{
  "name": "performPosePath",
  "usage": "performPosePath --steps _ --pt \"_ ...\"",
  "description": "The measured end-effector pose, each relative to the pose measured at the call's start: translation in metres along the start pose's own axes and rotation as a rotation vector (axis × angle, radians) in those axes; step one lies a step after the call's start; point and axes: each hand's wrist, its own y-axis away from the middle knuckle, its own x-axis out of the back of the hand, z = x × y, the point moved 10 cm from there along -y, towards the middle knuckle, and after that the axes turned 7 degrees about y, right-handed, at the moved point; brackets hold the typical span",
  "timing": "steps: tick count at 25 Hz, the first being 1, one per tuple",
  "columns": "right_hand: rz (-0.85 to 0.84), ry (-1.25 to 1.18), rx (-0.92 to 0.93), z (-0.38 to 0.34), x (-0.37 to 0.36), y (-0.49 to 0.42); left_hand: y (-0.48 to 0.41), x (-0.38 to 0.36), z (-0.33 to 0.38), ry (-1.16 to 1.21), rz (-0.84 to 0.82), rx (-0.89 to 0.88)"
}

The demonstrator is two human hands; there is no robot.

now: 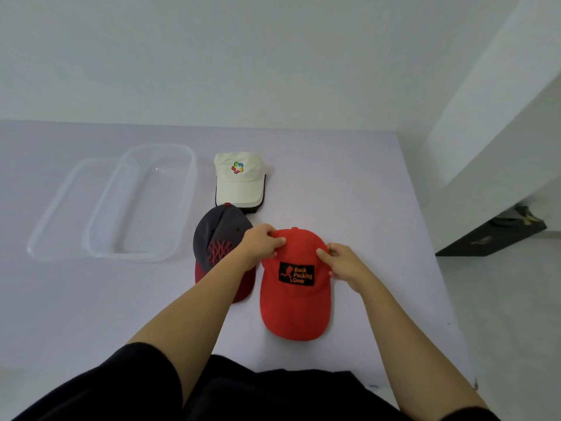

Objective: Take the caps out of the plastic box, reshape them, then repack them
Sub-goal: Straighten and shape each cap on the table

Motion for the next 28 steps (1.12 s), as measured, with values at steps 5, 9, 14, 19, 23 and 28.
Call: performPosePath --steps 5,9,14,19,23,28 --pt "-0.065 -0.417 -0.074 0.006 -0.021 -0.005 0.000 0.000 0.010 0.012 0.079 -0.111" --pt "-0.147 -0.474 -0.094 0.001 -0.027 -0.005 -0.004 0.007 -0.003 0.014 0.129 -0.139" --pt "-0.009 -0.225 -0.089 0.002 -0.007 -0.006 -0.005 0.015 -0.008 0.076 0.117 -0.099" --pt "0.114 -0.181 0.011 -0.002 0.005 -0.014 -0.005 0.010 -0.002 -0.002 0.123 -0.121" --pt "0.259 0.000 0.070 -0.006 0.030 -0.009 -0.003 0.010 0.009 -0.013 0.098 -0.144" --pt "0.347 0.106 0.073 0.011 0.081 0.004 0.017 0.037 -0.007 -0.134 0.195 -0.160"
